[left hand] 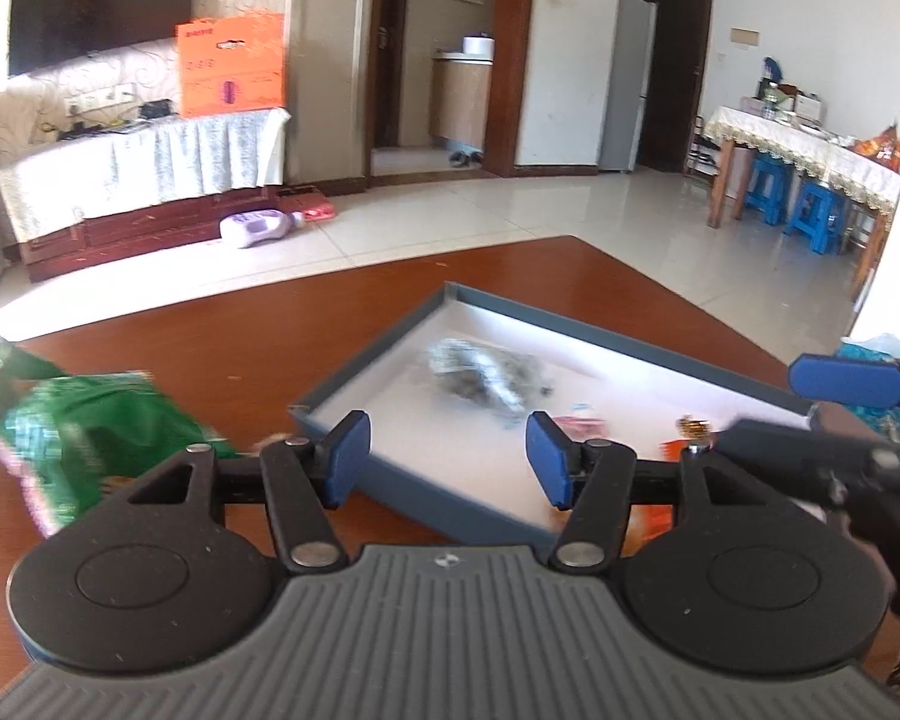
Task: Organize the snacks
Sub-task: 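Withdraw both open tools from the box toward the remaining snacks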
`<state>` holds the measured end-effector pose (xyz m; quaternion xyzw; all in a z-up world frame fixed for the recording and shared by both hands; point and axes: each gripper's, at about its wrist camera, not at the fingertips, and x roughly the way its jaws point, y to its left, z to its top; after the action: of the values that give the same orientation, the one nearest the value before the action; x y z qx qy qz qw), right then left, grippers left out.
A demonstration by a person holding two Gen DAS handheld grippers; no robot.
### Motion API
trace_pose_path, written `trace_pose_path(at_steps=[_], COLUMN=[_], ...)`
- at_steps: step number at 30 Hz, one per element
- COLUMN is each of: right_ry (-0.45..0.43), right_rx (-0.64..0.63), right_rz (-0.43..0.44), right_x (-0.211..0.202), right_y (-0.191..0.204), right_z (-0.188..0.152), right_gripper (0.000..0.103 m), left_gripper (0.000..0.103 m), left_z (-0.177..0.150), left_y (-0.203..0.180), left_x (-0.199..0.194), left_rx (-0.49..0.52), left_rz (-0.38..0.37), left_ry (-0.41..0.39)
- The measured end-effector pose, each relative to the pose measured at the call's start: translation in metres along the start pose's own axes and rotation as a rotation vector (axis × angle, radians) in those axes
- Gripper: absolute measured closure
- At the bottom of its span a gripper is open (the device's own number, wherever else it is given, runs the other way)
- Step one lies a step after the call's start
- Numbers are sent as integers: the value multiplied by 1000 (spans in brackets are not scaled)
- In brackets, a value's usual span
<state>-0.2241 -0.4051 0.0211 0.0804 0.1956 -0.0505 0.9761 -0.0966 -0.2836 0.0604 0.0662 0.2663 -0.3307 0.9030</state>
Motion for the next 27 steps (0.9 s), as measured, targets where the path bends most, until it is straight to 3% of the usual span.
trace_pose_path(at_steps=[9, 14, 19, 27], right_ry=[114, 170, 207, 237], right_rx=[-143, -180, -215, -258], right_rz=[134, 165, 169, 163], right_x=[20, 27, 30, 35], right_y=[55, 69, 74, 76], right_z=[-12, -17, -20, -24], right_gripper=[18, 18, 18, 18], left_gripper=[39, 39, 39, 25], left_z=[-20, -31, -40, -39], left_y=[67, 93, 99, 95], left_x=[-30, -29, -15, 7], left_rx=[-5, -15, 1, 41], left_rz=[84, 62, 54, 103], left_ry=[16, 38, 78, 91])
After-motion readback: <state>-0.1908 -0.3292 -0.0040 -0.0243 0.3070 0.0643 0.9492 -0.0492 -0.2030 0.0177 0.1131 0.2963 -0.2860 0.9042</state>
